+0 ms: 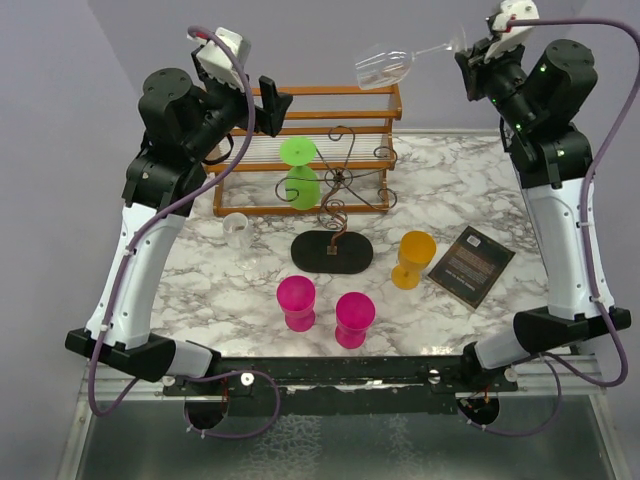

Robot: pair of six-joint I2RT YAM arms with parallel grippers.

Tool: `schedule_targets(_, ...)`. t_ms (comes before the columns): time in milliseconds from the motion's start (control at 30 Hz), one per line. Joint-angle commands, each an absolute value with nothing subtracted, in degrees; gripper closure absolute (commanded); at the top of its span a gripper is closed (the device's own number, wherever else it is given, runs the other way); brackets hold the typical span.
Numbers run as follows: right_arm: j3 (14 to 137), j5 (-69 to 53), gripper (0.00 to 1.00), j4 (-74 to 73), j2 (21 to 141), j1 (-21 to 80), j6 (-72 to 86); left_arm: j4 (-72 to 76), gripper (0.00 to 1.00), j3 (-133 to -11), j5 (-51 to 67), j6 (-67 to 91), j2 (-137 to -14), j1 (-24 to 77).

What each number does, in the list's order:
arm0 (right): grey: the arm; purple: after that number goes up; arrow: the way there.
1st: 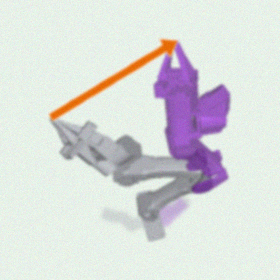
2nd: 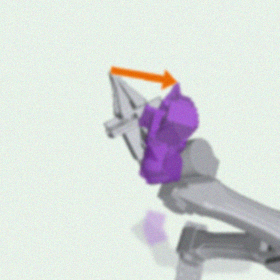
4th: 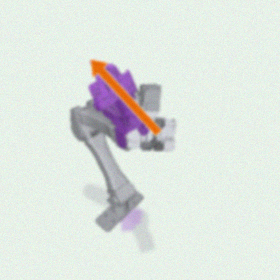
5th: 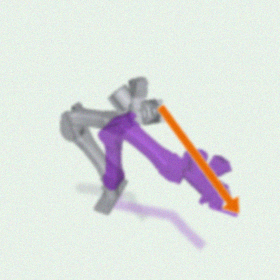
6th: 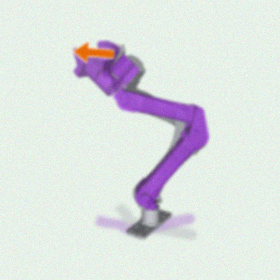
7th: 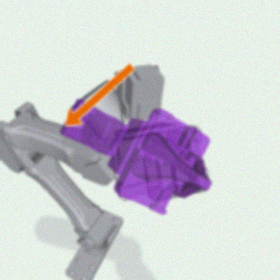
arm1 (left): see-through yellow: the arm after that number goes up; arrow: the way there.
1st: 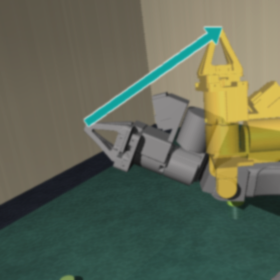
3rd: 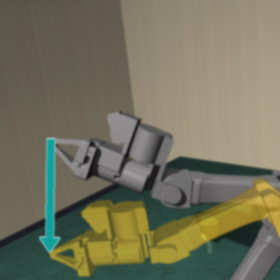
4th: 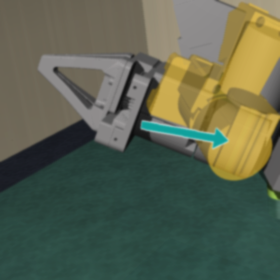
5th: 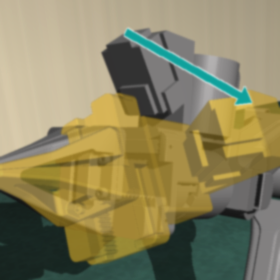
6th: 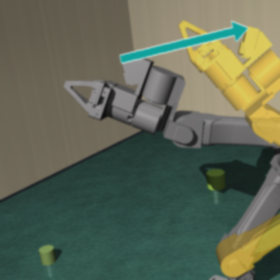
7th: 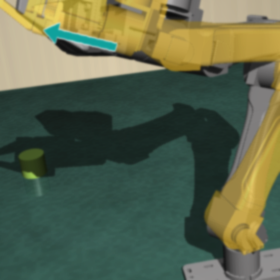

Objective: Place the wine glass upside down on the wine glass rack

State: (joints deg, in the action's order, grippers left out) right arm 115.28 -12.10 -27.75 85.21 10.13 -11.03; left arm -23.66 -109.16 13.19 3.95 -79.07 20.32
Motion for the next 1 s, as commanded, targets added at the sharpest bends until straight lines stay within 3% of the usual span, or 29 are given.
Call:
schedule_targets(0,119.02,1.15,0.99,-26.40,87.70,17.77,-23.82,-25.56,0.11,-106.68,5.66,-1.49,-77.06,20.12)
schedule_targets(367,122.71,8.52,0.99,-18.14,94.27,26.43,-42.43,-28.37,0.12,-101.57,1.73,-6.69,-73.58,16.61)
schedule_targets(967,120.71,-0.62,0.99,-20.05,97.71,33.44,-64.95,-27.78,0.12,-100.37,1.43,-8.17,-72.11,12.40)
